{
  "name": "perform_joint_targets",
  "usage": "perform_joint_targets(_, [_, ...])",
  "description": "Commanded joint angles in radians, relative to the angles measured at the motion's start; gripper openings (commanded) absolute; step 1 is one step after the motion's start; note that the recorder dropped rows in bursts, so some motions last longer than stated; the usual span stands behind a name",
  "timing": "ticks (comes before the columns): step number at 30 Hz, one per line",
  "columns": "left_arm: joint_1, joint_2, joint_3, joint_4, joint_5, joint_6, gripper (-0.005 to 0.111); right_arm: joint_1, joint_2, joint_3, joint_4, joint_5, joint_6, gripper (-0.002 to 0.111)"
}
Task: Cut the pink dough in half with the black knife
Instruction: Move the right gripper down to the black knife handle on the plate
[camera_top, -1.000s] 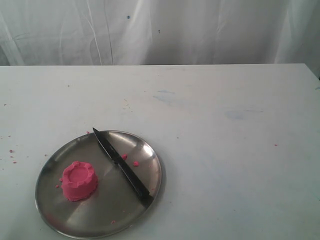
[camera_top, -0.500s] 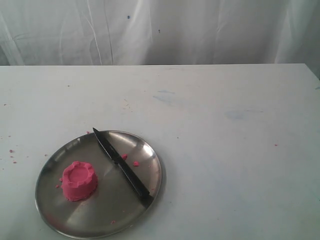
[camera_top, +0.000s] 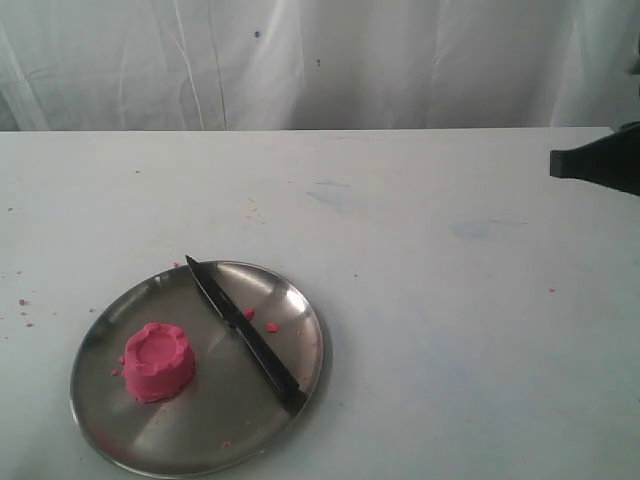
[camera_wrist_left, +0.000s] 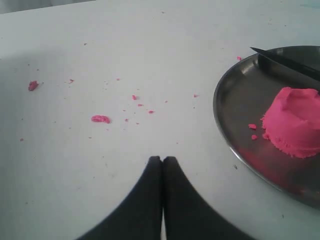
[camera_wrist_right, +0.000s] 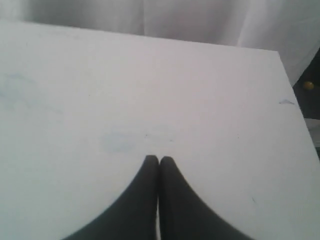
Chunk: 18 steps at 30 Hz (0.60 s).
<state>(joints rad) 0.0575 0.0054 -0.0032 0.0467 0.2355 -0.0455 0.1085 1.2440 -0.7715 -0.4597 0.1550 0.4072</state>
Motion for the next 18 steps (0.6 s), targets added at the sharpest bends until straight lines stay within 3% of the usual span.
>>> perform_joint_targets(1, [0.001, -0.005, 0.003, -0.005, -0.003, -0.002, 0.000, 0.134, 0.010, -0.098, 0.012, 0.242, -0.124, 0.000])
perform_joint_targets(7, [0.001, -0.005, 0.003, -0.005, -0.003, -0.002, 0.000, 0.273, 0.077, -0.178, 0.222, 0.456, -0.370, 0.000])
perform_joint_targets(15, [0.001, -0.005, 0.003, -0.005, -0.003, -0.002, 0.000, 0.366, 0.287, -0.256, 1.057, 0.646, -1.094, 0.000])
perform_joint_targets(18, [0.001, -0.005, 0.003, -0.005, -0.003, -0.002, 0.000, 0.397, 0.338, -0.256, 1.225, 0.636, -1.238, 0.000])
